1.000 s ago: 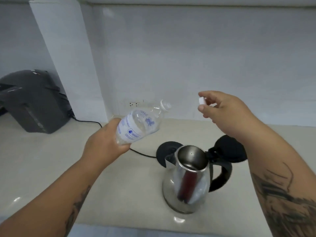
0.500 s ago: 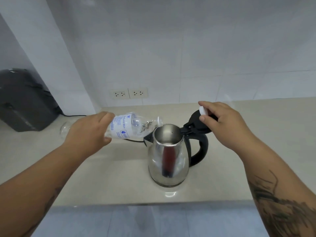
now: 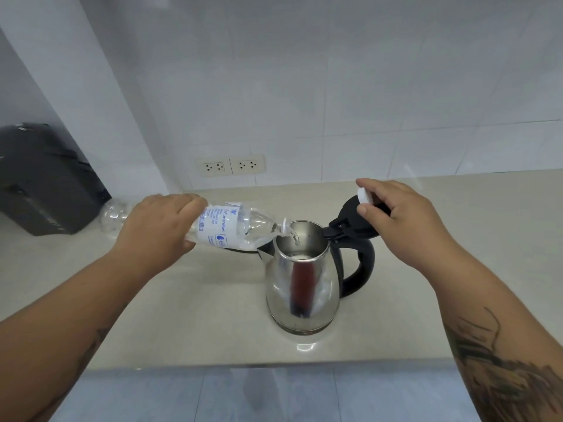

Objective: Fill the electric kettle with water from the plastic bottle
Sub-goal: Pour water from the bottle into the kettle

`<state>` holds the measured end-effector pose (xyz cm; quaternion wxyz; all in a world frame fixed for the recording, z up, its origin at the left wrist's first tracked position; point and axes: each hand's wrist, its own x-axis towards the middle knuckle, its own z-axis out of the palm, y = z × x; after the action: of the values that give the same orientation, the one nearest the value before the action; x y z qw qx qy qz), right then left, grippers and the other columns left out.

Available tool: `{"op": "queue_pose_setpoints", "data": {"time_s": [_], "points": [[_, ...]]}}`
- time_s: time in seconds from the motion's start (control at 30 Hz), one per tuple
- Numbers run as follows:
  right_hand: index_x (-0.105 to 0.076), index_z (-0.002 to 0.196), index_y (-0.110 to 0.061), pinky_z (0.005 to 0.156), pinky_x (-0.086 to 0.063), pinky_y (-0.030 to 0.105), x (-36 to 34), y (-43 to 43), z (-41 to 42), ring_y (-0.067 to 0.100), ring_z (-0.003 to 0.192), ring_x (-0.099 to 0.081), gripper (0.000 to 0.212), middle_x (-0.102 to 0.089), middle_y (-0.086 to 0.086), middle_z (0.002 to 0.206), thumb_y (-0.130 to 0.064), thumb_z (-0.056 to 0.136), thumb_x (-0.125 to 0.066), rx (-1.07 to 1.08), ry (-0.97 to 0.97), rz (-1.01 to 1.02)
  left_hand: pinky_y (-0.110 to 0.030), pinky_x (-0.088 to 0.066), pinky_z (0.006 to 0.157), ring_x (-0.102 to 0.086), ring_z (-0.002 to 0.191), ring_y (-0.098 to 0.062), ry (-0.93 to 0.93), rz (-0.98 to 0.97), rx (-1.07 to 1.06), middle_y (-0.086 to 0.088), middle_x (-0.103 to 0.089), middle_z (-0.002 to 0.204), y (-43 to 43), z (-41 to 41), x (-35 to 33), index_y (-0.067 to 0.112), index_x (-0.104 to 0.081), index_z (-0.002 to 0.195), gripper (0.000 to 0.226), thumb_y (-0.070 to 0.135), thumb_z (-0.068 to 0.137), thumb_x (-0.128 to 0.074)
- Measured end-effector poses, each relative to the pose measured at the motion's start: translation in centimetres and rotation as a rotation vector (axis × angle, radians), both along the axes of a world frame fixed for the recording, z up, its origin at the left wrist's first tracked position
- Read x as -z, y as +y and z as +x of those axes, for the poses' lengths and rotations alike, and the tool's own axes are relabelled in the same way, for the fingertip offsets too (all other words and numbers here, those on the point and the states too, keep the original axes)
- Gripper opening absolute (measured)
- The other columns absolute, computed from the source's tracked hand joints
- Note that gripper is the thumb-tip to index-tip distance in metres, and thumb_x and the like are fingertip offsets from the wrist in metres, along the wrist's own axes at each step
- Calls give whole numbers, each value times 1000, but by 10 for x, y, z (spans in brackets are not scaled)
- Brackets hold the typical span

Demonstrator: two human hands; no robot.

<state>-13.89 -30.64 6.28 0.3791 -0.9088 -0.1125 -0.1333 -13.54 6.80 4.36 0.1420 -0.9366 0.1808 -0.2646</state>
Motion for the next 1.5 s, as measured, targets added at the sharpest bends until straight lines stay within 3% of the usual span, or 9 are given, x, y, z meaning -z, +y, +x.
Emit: {"op": "queue_pose_setpoints", "data": {"time_s": [0.57, 1.13, 1.5], "points": [[-54, 134, -30, 90, -31, 19, 0, 1, -1, 4, 105, -47, 41, -57, -12, 110, -22, 94, -56, 10, -3, -4, -39, -42, 65, -63, 75, -33, -18, 2, 26, -6, -70, 101, 11, 6, 5, 9, -62, 103, 55, 9, 51, -82], [-54, 134, -29, 92, -32, 20, 1, 2, -1, 5, 108, -47, 41, -55, -13, 110, -23, 94, -56, 22, -10, -6, -38, -40, 64, -63, 72, -33, -34, 4, 50, -6, -71, 99, 8, 6, 2, 9, -63, 101, 56, 10, 50, -84], [-55, 133, -29, 92, -32, 20, 4, 3, 0, 4, 107, -46, 40, -56, -13, 109, -23, 94, -56, 37, -17, 1, -46, -45, 73, -66, 84, -34, 14, 26, 44, -8, -70, 108, 11, 10, 1, 10, -59, 107, 60, 14, 53, -85]]}}
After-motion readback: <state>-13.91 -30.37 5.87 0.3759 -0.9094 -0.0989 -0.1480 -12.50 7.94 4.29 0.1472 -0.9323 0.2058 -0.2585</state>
